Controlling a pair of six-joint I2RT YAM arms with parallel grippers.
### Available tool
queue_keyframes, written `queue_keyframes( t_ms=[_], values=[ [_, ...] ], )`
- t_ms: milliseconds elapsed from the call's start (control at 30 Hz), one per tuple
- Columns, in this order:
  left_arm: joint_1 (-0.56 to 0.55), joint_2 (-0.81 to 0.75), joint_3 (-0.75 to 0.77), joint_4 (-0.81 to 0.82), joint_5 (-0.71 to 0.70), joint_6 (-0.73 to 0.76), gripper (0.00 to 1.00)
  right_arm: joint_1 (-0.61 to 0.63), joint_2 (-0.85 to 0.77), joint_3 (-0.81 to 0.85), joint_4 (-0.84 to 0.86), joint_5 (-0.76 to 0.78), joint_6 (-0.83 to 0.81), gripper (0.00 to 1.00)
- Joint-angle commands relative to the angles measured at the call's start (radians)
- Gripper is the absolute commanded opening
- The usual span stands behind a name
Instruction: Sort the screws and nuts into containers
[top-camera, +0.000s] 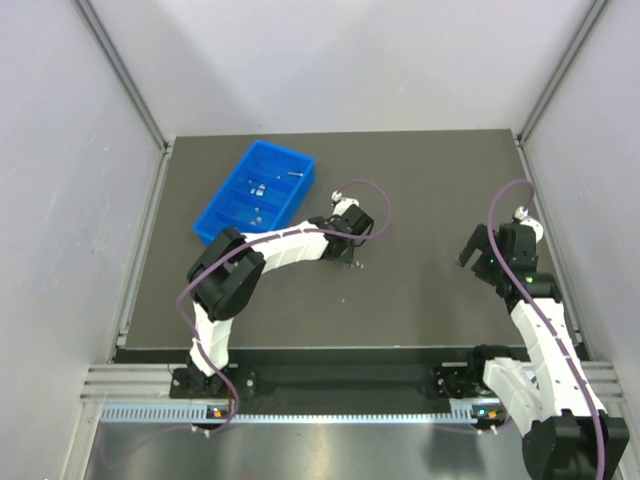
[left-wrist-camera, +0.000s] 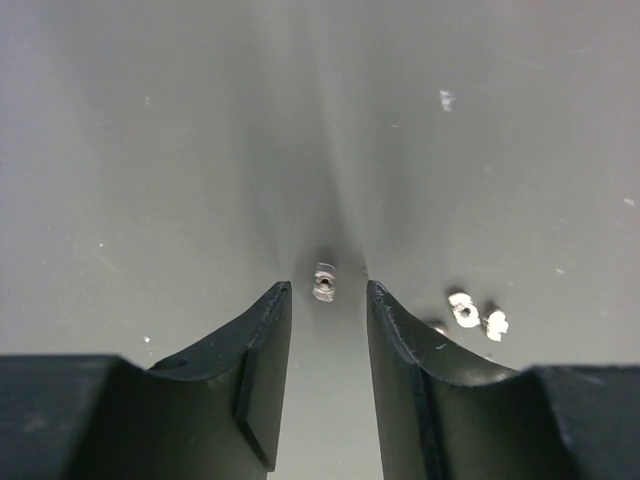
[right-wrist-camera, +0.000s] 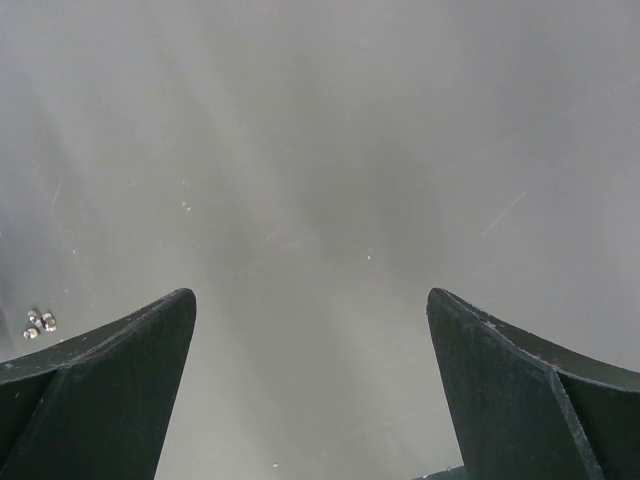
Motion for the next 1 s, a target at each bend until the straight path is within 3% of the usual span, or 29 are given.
queue_keyframes(
  t_ms=[0,333,600,833,967],
  values=[
    [0.015,0.009,0.024,0.003,-0.029,-0.01,0.4,0.002,-0.011,0.032,0.016,0.018,-0.01,1.0],
    [0.029,0.024,-0.024,0.037,-0.012,-0.019,0.34,0.002,-0.011,0.031,0.011,0.021,-0.01,1.0],
    [0.029,0.0,-0.056,0.028,0.001,-0.055,0.11,0.002,-0.012,0.032,0.007,0.022,-0.002,1.0],
    [0.052,-0.149,-0.097,0.043,-0.046,-0.099,0.06,0.002,-0.011,0.032,0.011,0.022,0.001,1.0],
    [0.159,-0.299,-0.113,0.043,-0.016,-0.104,0.06,0.002,-0.003,0.031,0.019,0.018,0.001,1.0]
  ],
)
